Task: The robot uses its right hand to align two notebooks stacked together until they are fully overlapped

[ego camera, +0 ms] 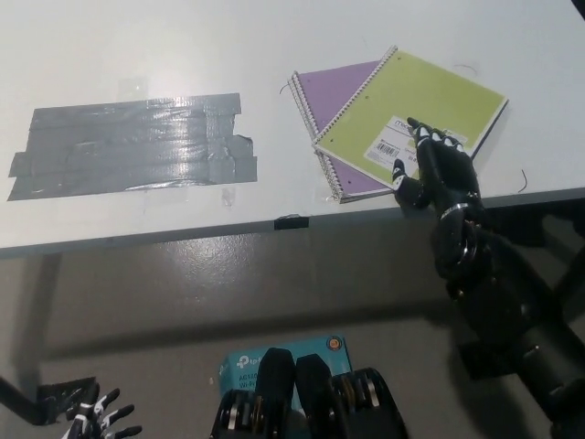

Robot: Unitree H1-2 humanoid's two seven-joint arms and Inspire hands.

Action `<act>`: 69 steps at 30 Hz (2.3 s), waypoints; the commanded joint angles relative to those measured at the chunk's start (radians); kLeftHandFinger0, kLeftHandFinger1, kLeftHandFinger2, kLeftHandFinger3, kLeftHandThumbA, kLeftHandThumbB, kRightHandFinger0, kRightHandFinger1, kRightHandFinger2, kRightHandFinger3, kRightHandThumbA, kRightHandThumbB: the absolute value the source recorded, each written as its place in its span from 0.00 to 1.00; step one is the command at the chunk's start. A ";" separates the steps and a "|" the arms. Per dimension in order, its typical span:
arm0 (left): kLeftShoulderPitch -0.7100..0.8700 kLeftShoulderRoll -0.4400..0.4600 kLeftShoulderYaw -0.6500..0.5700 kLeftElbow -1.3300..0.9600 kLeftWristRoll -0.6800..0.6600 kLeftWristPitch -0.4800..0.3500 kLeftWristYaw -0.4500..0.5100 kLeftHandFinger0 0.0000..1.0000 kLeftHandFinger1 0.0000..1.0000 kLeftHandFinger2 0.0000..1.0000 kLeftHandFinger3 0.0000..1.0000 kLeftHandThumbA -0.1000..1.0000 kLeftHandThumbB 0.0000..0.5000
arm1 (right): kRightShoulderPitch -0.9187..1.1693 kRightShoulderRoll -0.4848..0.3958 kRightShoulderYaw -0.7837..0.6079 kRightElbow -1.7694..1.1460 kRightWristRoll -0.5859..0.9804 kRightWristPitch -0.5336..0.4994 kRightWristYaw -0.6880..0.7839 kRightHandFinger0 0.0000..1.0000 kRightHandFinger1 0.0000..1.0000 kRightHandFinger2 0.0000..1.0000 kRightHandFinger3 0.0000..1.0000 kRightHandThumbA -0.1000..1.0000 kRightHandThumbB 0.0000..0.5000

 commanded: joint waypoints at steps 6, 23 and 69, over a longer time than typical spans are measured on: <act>0.000 -0.001 0.013 -0.019 -0.030 -0.036 -0.020 0.81 0.82 0.90 1.00 1.00 1.00 | 0.025 -0.047 0.042 -0.002 -0.057 0.097 0.098 1.00 1.00 1.00 1.00 1.00 0.62; 0.005 -0.021 0.027 -0.027 -0.044 -0.020 -0.019 0.67 0.74 0.83 1.00 1.00 1.00 | -0.018 -0.106 0.375 -0.026 -0.228 -0.035 0.317 1.00 1.00 1.00 1.00 1.00 0.98; 0.016 -0.019 0.027 -0.025 -0.038 -0.020 -0.017 0.65 0.67 0.67 1.00 1.00 1.00 | -0.192 -0.217 0.531 -0.004 -0.534 -0.422 0.175 1.00 1.00 1.00 1.00 1.00 0.76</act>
